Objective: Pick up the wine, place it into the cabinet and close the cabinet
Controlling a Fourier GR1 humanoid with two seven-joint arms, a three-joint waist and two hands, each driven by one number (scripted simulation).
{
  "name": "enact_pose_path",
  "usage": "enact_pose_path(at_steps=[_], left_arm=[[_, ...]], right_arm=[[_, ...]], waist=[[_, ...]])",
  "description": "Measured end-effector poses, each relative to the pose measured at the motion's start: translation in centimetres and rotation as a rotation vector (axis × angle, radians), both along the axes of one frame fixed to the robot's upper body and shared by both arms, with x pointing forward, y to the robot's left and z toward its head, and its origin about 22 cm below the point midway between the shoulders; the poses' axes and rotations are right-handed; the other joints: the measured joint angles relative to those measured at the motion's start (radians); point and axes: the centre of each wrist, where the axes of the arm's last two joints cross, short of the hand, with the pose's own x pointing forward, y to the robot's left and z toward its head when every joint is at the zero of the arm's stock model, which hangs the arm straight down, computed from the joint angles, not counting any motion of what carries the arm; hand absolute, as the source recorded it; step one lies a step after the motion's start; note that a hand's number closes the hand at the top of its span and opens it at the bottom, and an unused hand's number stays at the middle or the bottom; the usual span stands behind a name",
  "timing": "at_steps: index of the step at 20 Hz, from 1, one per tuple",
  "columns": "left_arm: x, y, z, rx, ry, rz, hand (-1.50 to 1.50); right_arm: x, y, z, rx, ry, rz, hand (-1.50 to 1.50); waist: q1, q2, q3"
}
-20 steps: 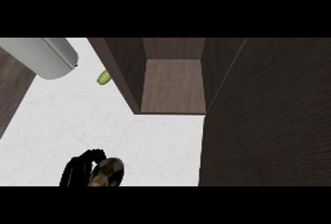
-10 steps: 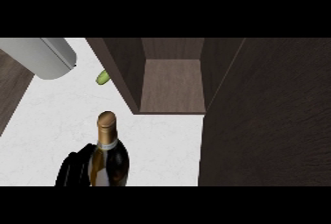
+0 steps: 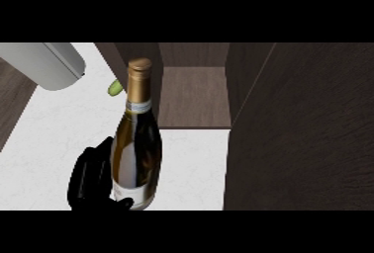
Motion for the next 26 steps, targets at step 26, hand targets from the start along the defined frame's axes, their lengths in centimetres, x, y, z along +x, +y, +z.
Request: enact_pose_path(at_steps=[26], left_arm=[[9.9,-10.0,1.3,0.219,0.005,0.064,1.50]], right_arm=[[-0.3,0.0,-0.8,-0.001,0.005,-0.001,-1.50]], waist=[[-0.010,0.001,0.000]])
